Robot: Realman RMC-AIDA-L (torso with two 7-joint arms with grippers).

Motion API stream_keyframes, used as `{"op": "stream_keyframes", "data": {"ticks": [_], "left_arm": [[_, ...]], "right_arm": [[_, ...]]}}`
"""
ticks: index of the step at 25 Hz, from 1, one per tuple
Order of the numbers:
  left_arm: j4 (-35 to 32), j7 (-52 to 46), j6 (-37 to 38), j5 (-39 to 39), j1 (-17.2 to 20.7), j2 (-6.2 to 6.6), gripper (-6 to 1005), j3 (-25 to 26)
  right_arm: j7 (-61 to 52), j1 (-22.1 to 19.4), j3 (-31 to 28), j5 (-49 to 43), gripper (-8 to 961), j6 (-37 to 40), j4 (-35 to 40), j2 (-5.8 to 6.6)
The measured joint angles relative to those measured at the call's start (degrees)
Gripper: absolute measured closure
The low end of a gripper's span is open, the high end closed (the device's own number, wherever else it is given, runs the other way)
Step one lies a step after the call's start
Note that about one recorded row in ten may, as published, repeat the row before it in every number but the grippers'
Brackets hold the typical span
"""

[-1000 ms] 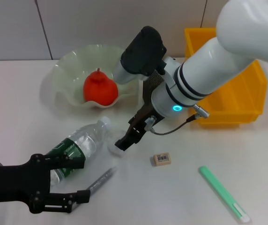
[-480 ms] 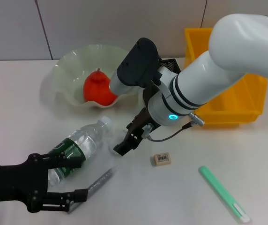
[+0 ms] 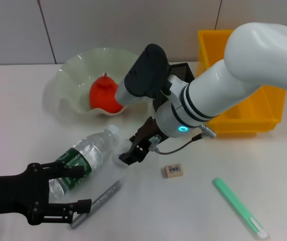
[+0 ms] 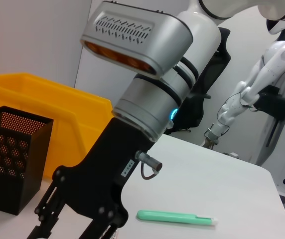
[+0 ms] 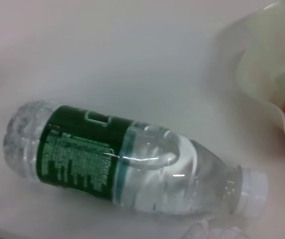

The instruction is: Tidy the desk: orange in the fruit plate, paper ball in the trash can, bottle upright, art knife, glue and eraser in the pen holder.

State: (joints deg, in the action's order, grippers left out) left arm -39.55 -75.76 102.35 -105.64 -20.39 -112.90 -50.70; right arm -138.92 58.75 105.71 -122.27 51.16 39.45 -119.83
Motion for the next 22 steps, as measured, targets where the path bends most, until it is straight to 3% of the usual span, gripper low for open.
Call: {"op": "stream_keyframes", "data": {"ticks": [4,7,9,10,12,17,22], "left_arm": [[-0.01,0.0,-0.17,-0.05,0.31,0.22,195,-0.01],[-0.07,0.0,-0.19,-0.09,0.43,0.29,195,0.15],[0.01,0.0,-0.25,-0.09,0.45,0.28,196,0.38],[0.01,0.0,-0.25,-0.09,0.45,0.28,196,0.38],[0.02,0.0,-0.31,-0.1,0.45,0.3,197,0.54],[-0.16,-0.27,-0.35,-0.1,0.07,0.39,198,0.68],[-0.39,-0.74,-0.9,-0.1,-0.58,0.54,199,0.69]], "right_arm": [[-0.2,-2.3,-3.5,-1.91,432,4.93,4.88,0.59],[-1.36,-7.85,-13.28,-9.21,451,16.33,18.38,0.59],[-3.42,-10.26,-15.54,-12.33,459,21.7,25.16,0.59],[-3.42,-10.26,-15.54,-12.33,460,21.7,25.16,0.59],[-6.31,-12.83,-18.41,-17.85,461,30.34,33.98,0.6],[-8.25,-13.54,-21.69,-23.96,464,40.59,40.04,0.56],[-11.08,-13.4,-22.27,-33.45,465,45.02,42.63,0.49]]}}
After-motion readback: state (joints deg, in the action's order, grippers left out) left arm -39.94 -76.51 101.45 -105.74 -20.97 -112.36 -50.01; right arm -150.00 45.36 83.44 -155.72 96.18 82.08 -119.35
